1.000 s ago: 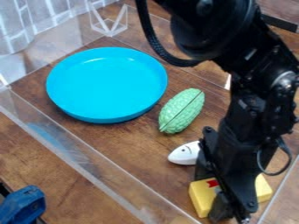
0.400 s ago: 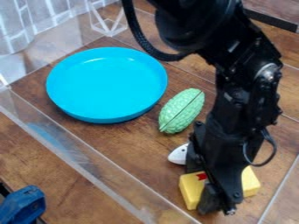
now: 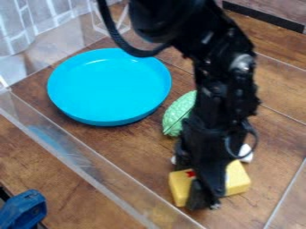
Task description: Put the yellow brick in the blue tray
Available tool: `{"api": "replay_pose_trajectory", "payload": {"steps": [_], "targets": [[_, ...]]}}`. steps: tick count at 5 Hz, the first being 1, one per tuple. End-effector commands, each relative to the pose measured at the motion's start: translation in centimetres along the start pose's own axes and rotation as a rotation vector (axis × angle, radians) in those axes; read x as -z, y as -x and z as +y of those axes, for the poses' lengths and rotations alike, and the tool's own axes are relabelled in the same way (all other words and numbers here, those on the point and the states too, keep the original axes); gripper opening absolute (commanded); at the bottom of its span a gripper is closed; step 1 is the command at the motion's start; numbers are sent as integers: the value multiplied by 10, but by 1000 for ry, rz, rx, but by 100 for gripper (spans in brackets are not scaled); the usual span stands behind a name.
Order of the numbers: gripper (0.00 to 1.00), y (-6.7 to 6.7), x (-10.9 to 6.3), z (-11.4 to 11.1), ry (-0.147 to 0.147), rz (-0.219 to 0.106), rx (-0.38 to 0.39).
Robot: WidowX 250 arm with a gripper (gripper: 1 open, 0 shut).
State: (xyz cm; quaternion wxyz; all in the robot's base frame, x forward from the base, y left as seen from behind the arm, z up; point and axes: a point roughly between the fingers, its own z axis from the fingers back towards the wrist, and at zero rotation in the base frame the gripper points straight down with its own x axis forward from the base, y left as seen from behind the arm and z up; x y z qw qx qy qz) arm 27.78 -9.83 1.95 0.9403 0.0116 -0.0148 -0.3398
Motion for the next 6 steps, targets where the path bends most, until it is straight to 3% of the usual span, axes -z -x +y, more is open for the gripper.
{"api": "replay_pose_trajectory", "payload": {"steps": [1,2,4,6], "targets": [[0,-7,-9,-3,-5,-54,24],[0,-12,-8,-11,4,-72,39],[0,-16,-6,-6,2,-71,73],[0,-5,-4,3,0,-70,80]]}}
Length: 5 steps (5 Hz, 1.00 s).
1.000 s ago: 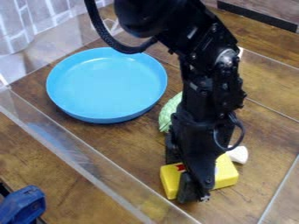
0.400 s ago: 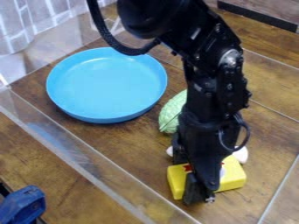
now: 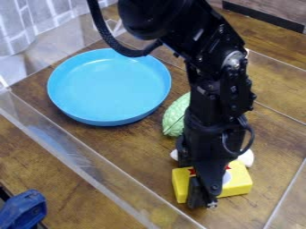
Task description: Put the yellow brick in the blue tray
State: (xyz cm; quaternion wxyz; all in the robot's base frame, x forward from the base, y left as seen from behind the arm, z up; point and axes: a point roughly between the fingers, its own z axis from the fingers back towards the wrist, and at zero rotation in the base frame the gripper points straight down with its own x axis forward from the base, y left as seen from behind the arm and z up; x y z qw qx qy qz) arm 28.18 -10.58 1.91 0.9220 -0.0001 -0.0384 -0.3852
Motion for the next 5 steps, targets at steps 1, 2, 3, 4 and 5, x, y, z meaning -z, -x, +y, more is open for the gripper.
{"api": "replay_pose_trajectory", "payload": {"steps": [1,2,3,4,5], "targets": [[0,-1,-4,5,-6,-14,-4],[0,-5,-3,3,-4,-12,9],[0,-8,-2,1,-5,-9,18],[0,-9,-1,0,-12,-3,-45],[0,-9,0,0,-22,8,-105]]}}
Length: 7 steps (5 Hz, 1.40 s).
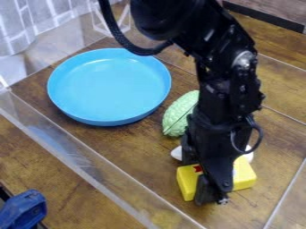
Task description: Put the yellow brick in the blue tray
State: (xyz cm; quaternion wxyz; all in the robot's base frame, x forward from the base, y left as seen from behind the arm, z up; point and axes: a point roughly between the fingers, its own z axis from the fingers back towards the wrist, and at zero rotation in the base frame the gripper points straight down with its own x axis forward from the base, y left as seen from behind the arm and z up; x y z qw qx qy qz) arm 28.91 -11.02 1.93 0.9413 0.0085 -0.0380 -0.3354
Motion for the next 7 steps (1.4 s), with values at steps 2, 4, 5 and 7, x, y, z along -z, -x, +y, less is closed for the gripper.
{"api": "replay_pose_trajectory", "payload": {"steps": [2,4,5,7], "targets": [[0,7,-4,14,-12,11,42],[0,14,-7,22,-13,17,87],[0,17,-8,20,-8,17,109],[0,15,-6,29,-14,33,17]]}}
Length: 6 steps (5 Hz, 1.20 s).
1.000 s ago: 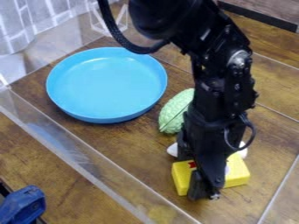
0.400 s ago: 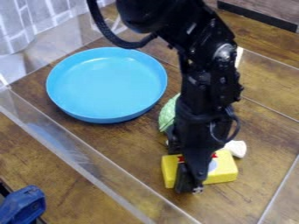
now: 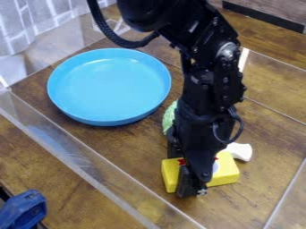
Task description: Put the yellow brick in the blue tray
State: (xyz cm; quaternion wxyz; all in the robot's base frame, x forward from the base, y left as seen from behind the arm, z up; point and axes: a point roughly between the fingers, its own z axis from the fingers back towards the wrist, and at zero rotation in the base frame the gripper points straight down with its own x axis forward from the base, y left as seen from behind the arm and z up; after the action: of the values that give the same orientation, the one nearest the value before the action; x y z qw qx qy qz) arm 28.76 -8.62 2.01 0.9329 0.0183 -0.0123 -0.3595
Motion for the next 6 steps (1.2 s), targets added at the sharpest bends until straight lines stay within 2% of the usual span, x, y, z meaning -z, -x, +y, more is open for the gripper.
{"api": "replay_pose_trajectory", "payload": {"steps": [1,3,4,6], "targets": [[0,-1,-3,12,-14,-16,-8],[0,-4,-2,15,-16,-5,51],[0,-1,-4,16,-20,6,30],[0,13,-38,28,-40,38,-44]]}}
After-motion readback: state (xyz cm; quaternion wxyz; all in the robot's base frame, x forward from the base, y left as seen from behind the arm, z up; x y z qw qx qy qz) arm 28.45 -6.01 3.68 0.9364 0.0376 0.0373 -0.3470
